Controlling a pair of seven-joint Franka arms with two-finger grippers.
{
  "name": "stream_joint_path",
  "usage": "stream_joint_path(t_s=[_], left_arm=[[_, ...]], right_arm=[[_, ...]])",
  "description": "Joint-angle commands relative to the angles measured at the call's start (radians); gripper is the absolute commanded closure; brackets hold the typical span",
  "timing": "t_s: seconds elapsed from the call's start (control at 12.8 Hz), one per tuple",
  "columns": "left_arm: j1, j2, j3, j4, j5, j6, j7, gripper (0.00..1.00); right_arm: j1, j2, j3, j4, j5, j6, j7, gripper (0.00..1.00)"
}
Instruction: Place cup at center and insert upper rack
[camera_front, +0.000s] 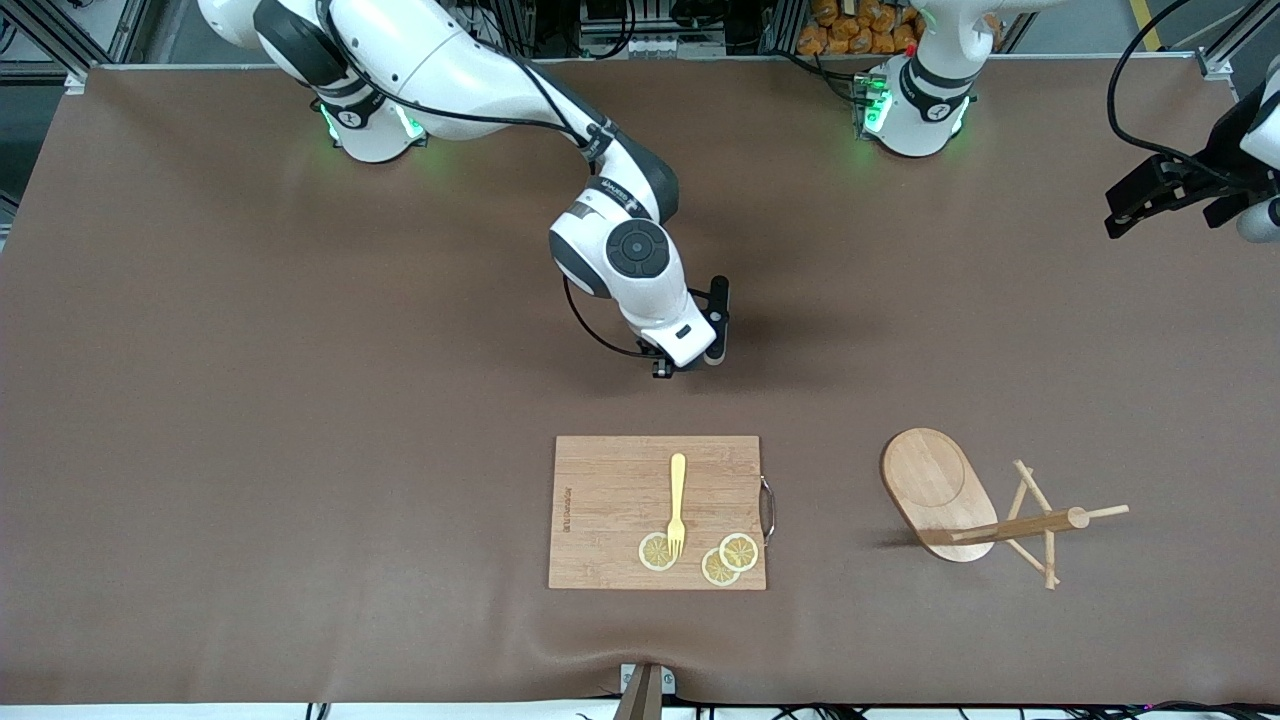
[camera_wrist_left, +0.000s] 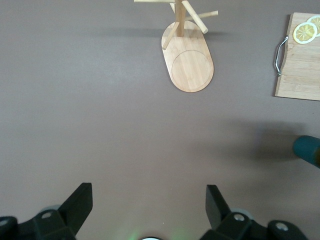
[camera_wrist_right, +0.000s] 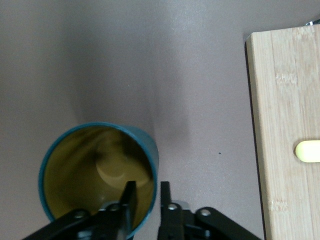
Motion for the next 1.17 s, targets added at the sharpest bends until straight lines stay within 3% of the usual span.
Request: stream_joint_path(t_s=[0.0, 0.62, 1.09], left_arm=[[0.006, -0.014, -0.001, 0.004, 0.005, -0.014, 0.005, 0.00], [-0.006, -0.014, -0.030, 0.009, 0.006, -0.014, -0.016, 0.00], [-0.006, -0.010, -0.135, 0.007, 0.006, -0.020, -0.186, 0.00]], right_arm=[[-0.004, -0.005, -0.002, 0.011, -0.015, 0.002, 0.019, 0.00], [-0.027, -0.103, 0.003, 0.008, 0.002, -0.013, 0.120, 0.00], [-0.228, -0.254, 0.003, -0.037, 0.003, -0.096, 0.148, 0.00]])
